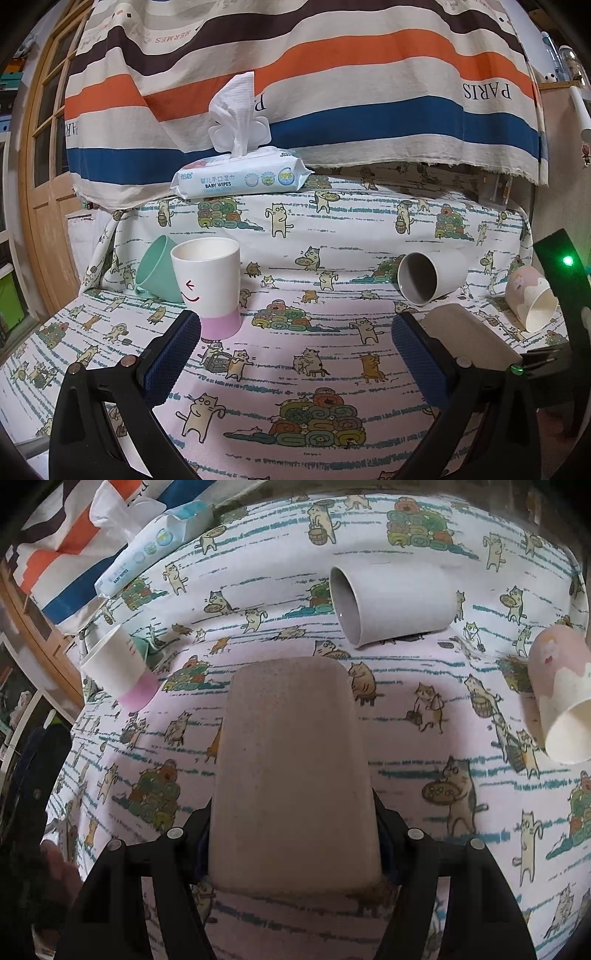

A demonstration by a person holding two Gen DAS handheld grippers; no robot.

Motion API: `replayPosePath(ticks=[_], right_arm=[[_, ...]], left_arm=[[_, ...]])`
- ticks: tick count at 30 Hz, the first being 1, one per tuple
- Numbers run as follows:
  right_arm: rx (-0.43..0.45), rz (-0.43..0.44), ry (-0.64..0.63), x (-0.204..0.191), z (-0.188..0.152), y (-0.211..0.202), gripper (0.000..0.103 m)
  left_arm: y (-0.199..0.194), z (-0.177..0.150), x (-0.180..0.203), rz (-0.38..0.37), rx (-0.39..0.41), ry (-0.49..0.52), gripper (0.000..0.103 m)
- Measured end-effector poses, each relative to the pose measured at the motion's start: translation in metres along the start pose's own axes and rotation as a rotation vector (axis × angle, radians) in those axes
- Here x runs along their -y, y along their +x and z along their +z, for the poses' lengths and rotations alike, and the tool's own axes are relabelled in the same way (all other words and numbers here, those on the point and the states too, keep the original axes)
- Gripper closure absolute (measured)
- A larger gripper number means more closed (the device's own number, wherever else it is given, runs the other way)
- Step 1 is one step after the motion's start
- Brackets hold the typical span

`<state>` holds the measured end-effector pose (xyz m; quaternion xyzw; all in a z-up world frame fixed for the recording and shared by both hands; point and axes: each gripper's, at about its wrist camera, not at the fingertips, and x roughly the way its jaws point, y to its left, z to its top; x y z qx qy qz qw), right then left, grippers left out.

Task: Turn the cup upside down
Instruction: 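Lift the tan cup with the right gripper and rotate it, then grasp the tan cup with the left gripper while the right gripper releases it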

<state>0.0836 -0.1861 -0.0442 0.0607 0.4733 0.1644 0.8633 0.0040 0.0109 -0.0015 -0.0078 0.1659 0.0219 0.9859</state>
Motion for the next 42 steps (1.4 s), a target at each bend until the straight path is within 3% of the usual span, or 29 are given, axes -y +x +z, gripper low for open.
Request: replayPosePath(ticks=[6, 11, 13, 16, 19, 24, 27, 28, 30, 34, 38, 42], right_arm=[[-0.031, 0.081, -0.051, -0.008, -0.007, -0.005, 0.033], [0.042, 0.075, -0.129, -0.015, -0.015, -0.028, 0.03], [0.083, 0.081, -0.148, -0.016, -0.016, -0.042, 0.02], [0.168, 0.062, -0.176, -0.015, -0.017, -0.066, 0.017], [0.271, 0.007, -0.187, -0.01, -0.016, -0.087, 0.017], [0.604, -0.302, -0.15, 0.004, -0.028, -0.125, 0.015], [0.688, -0.292, -0.195, 0.008, -0.034, -0.136, 0.0], [0.714, -0.296, -0.201, 0.01, -0.038, -0.137, 0.0], [0.735, -0.313, -0.213, 0.014, -0.041, -0.135, 0.0], [0.728, -0.33, -0.181, 0.027, -0.042, -0.128, 0.0], [0.763, -0.317, -0.101, 0.051, -0.047, -0.131, 0.0], [0.809, -0.33, -0.103, 0.06, -0.051, -0.138, 0.0]], left_arm=[[0.001, 0.0, 0.001, -0.002, -0.006, 0.001, 0.0], [0.003, 0.0, 0.0, -0.005, -0.018, -0.007, 0.0], [0.003, -0.001, 0.0, -0.005, -0.021, -0.009, 0.0], [0.003, -0.001, -0.001, -0.005, -0.022, -0.011, 0.0], [0.004, 0.0, -0.002, -0.006, -0.022, -0.016, 0.0], [0.01, -0.001, -0.006, -0.027, -0.053, -0.031, 0.0], [0.009, -0.001, -0.005, -0.015, -0.05, -0.029, 0.0], [0.01, 0.0, -0.001, -0.008, -0.067, -0.015, 0.0], [0.011, 0.003, 0.011, -0.019, -0.125, 0.026, 0.0], [-0.013, 0.012, 0.028, 0.014, -0.078, 0.044, 0.0], [-0.024, 0.01, 0.045, 0.131, -0.116, 0.031, 0.0], [-0.025, 0.001, 0.049, 0.072, -0.203, -0.082, 0.0]])
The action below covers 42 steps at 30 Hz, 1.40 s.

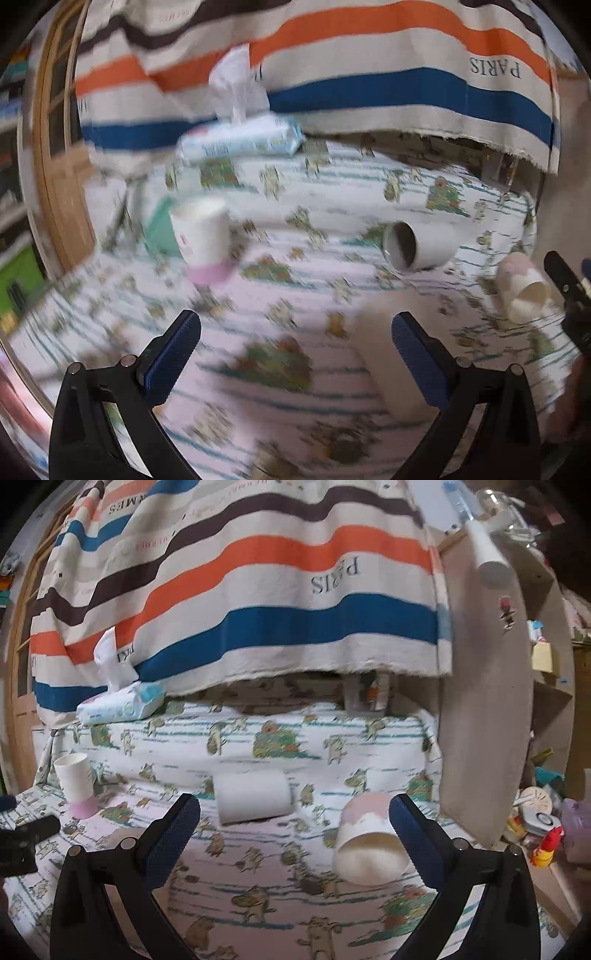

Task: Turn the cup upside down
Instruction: 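Grasp the tan cup with the left gripper while the right gripper releases it, then carry the tan cup with the left gripper above the table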

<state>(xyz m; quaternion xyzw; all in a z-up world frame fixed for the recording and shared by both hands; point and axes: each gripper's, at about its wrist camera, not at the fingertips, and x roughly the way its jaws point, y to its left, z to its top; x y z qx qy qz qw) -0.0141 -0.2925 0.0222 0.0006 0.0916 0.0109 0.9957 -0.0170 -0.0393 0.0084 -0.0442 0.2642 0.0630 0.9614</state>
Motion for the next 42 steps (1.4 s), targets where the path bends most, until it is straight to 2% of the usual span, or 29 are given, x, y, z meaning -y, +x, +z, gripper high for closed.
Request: replayPosePath(ticks=[4, 7, 12, 14, 17, 20, 22, 25, 28, 30, 32, 39, 42], right_arm=[[-0.012, 0.0, 0.024, 0.007, -0.006, 0.002, 0.0], [-0.037, -0.015, 0.044, 0.012, -0.007, 0.004, 0.0], [-0.058, -0.088, 0.05, 0.016, -0.011, 0.008, 0.0], [-0.07, -0.089, 0.071, 0.021, -0.012, 0.01, 0.0], [-0.084, -0.088, 0.097, 0.027, -0.012, 0.012, 0.0], [-0.089, -0.076, 0.11, 0.029, -0.011, 0.012, 0.0], [-0.09, -0.07, 0.107, 0.028, -0.012, 0.012, 0.0], [-0.083, -0.073, 0.091, 0.025, -0.012, 0.011, 0.0], [-0.08, -0.075, 0.075, 0.022, -0.012, 0.01, 0.0], [-0.083, -0.076, 0.068, 0.021, -0.013, 0.011, 0.0], [-0.087, -0.075, 0.066, 0.02, -0.013, 0.012, 0.0], [-0.093, -0.072, 0.062, 0.02, -0.013, 0.013, 0.0], [-0.093, -0.074, 0.062, 0.02, -0.013, 0.013, 0.0]], left_arm=[[0.004, -0.006, 0.015, -0.044, -0.071, -0.07, 0.0], [0.008, -0.011, 0.04, -0.039, -0.118, -0.029, 0.0], [0.009, -0.018, 0.075, -0.068, -0.138, 0.031, 0.0], [0.015, -0.019, 0.084, -0.067, -0.16, 0.052, 0.0], [0.028, -0.022, 0.089, -0.09, -0.225, 0.053, 0.001], [0.041, -0.028, 0.088, -0.122, -0.287, 0.028, 0.009], [0.047, -0.032, 0.088, -0.142, -0.314, 0.009, 0.009], [0.054, -0.037, 0.095, -0.15, -0.319, 0.042, 0.009], [0.058, -0.041, 0.098, -0.153, -0.335, 0.068, 0.015], [0.058, -0.04, 0.094, -0.152, -0.328, 0.078, 0.027], [0.058, -0.039, 0.088, -0.171, -0.321, 0.085, 0.029], [0.046, -0.031, 0.065, -0.198, -0.277, 0.049, 0.034], [0.045, -0.025, 0.059, -0.191, -0.261, -0.006, 0.035]])
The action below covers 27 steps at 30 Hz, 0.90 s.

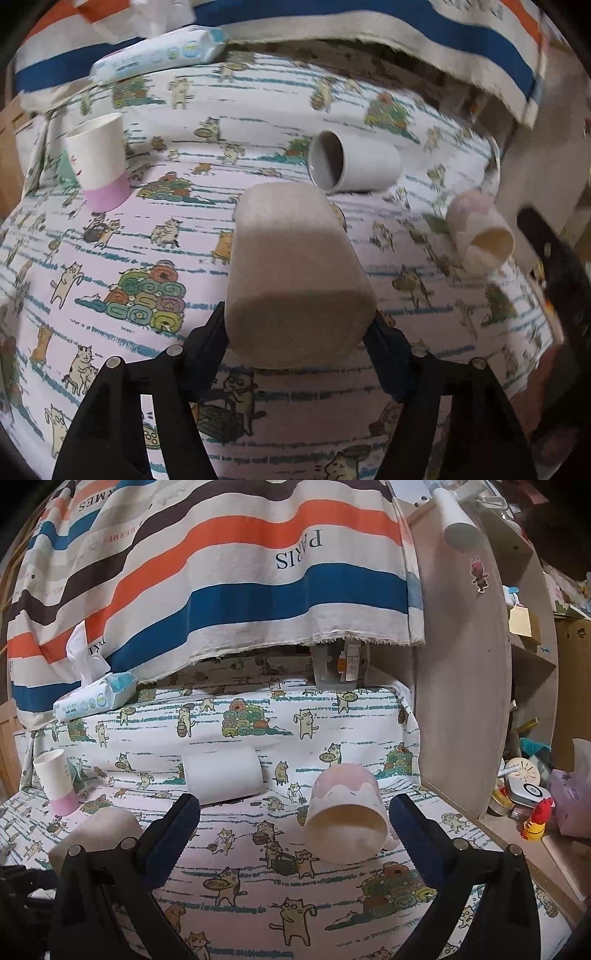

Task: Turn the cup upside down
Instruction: 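Carry the tan cup with the left gripper above the table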

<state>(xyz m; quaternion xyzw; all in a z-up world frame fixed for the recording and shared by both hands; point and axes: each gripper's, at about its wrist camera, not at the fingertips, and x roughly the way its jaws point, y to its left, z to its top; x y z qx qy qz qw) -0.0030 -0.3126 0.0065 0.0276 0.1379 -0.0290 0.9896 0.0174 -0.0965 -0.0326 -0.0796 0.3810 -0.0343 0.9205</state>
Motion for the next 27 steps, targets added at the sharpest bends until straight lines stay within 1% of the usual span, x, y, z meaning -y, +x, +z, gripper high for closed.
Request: replayPosePath(ticks=[2, 6, 11, 13, 18, 22, 27], right_arm=[[-0.004, -0.004, 0.004, 0.001, 0.0, 0.001, 0.0], [-0.027, 0.001, 0.017, 0.003, 0.0, 0.004, 0.0], [-0.038, 0.0, 0.028, 0.006, 0.0, 0.007, 0.0], [-0.041, -0.001, 0.031, 0.007, 0.0, 0.007, 0.0], [-0.058, 0.002, 0.04, 0.009, 0.0, 0.01, 0.0], [-0.067, 0.002, 0.049, 0.01, -0.001, 0.011, 0.0], [-0.072, 0.001, 0.057, 0.011, -0.001, 0.012, 0.0]], left_arm=[[-0.003, 0.004, -0.001, 0.002, 0.024, -0.004, 0.035], [-0.013, 0.015, 0.001, 0.049, 0.101, 0.031, 0.036], [-0.019, 0.03, 0.0, 0.056, 0.178, 0.068, 0.037], [-0.018, 0.034, -0.003, 0.061, 0.184, 0.067, 0.037], [-0.015, 0.048, -0.009, 0.028, 0.163, 0.029, 0.037], [-0.02, 0.054, -0.003, 0.042, 0.2, 0.069, 0.037], [-0.018, 0.062, 0.002, 0.033, 0.23, 0.088, 0.037]])
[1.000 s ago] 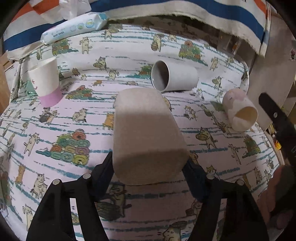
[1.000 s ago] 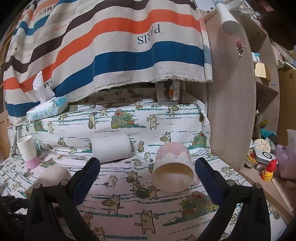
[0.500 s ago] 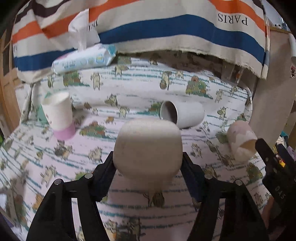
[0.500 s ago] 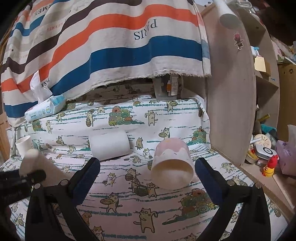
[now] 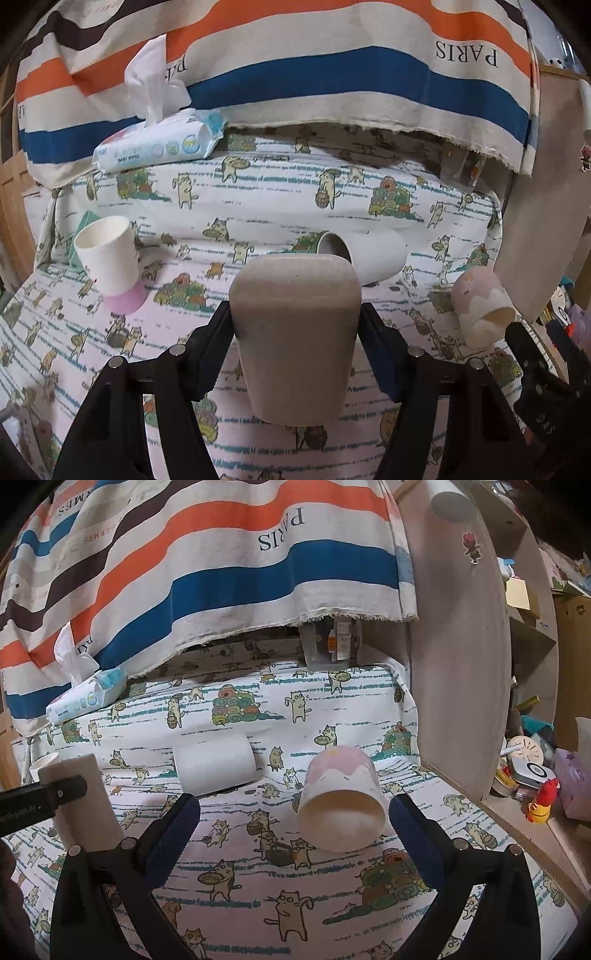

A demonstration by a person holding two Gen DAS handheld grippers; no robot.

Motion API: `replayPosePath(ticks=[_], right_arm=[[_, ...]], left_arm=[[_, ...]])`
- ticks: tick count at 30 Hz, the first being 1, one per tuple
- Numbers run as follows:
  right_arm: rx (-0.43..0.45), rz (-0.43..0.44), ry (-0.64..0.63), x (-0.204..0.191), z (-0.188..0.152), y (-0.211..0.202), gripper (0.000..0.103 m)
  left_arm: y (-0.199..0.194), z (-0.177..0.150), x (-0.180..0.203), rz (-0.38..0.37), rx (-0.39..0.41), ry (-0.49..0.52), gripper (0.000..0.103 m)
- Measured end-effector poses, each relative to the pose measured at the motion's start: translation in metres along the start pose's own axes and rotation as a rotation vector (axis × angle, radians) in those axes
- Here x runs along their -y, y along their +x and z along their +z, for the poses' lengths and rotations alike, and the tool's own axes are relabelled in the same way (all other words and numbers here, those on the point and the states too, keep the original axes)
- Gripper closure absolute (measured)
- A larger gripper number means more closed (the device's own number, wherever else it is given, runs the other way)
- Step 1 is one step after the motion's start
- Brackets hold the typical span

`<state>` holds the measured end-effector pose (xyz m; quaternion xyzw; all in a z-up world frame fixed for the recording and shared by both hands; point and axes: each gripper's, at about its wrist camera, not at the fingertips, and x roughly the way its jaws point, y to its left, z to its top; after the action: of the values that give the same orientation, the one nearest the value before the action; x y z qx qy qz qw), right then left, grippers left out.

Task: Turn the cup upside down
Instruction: 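Carry the tan cup with the left gripper above the table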

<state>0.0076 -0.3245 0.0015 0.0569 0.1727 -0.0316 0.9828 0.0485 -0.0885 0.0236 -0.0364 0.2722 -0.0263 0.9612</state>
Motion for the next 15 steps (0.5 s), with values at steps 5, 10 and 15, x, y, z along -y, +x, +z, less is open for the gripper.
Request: replayPosePath(ticks=[5, 10, 15], right_arm=[[-0.008, 0.003, 0.003, 0.001, 0.0, 0.002, 0.0], [-0.016, 0.011, 0.001, 0.0, 0.0, 0.003, 0.0], [-0.023, 0.019, 0.003, 0.0, 0.0, 0.003, 0.0]], left_arm=[[0.011, -0.003, 0.009, 0.007, -0.006, 0.072, 0.037], [0.018, -0.019, 0.02, 0.0, -0.056, 0.139, 0.037], [0.016, -0.021, 0.022, 0.008, -0.061, 0.152, 0.037]])
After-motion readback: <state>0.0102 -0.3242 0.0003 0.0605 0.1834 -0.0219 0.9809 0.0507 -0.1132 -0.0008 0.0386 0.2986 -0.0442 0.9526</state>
